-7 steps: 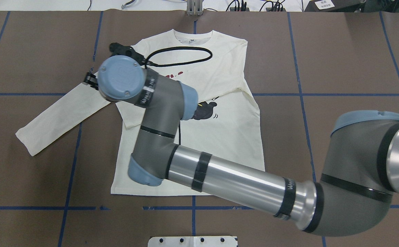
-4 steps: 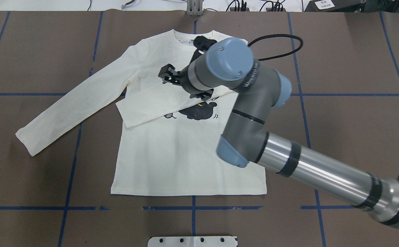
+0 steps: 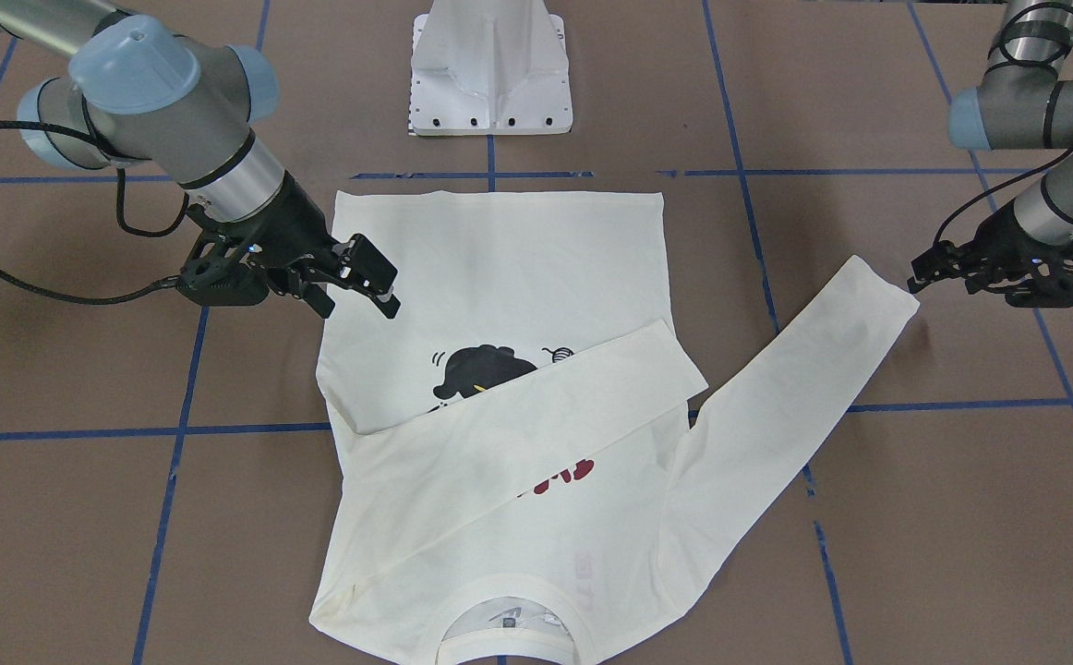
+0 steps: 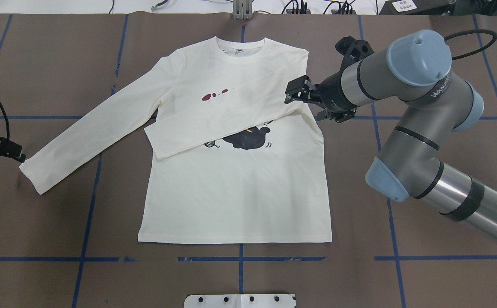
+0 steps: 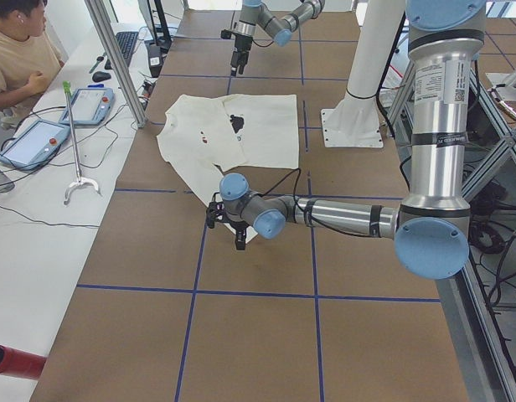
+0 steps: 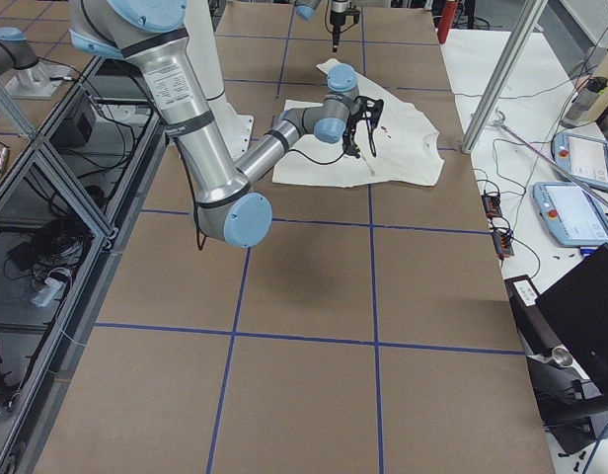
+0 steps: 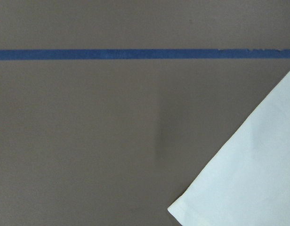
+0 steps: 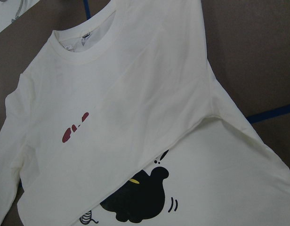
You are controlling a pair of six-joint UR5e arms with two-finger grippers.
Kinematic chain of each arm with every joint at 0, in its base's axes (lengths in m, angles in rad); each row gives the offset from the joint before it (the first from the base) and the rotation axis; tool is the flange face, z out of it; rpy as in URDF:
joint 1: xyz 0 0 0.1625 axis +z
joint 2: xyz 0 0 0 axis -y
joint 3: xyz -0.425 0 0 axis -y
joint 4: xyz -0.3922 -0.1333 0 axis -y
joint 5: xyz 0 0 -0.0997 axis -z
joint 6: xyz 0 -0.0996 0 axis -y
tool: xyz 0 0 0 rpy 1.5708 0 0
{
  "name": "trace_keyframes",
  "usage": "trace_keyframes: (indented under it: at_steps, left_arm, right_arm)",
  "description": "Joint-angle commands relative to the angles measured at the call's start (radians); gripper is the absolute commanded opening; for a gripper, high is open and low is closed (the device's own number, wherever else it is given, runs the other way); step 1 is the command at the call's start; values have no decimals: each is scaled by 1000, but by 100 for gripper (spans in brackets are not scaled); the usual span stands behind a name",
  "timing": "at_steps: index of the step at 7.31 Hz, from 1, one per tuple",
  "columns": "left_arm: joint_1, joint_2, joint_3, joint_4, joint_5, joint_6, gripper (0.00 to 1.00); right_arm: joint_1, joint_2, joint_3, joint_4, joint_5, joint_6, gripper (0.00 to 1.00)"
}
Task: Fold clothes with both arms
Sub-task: 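Grasp the other sleeve cuff with the left gripper while the right gripper withdraws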
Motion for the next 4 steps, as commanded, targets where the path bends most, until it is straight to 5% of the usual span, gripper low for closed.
trace_keyframes:
  at_steps: [1, 4]
  left_arm:
    - [44, -28, 24, 1, 30, -36, 86]
    - [46, -29, 43, 1, 66, -33, 71]
  right_arm:
    - [7, -14, 11, -1, 6, -9, 100]
    - [5, -14, 10, -1, 2, -9, 100]
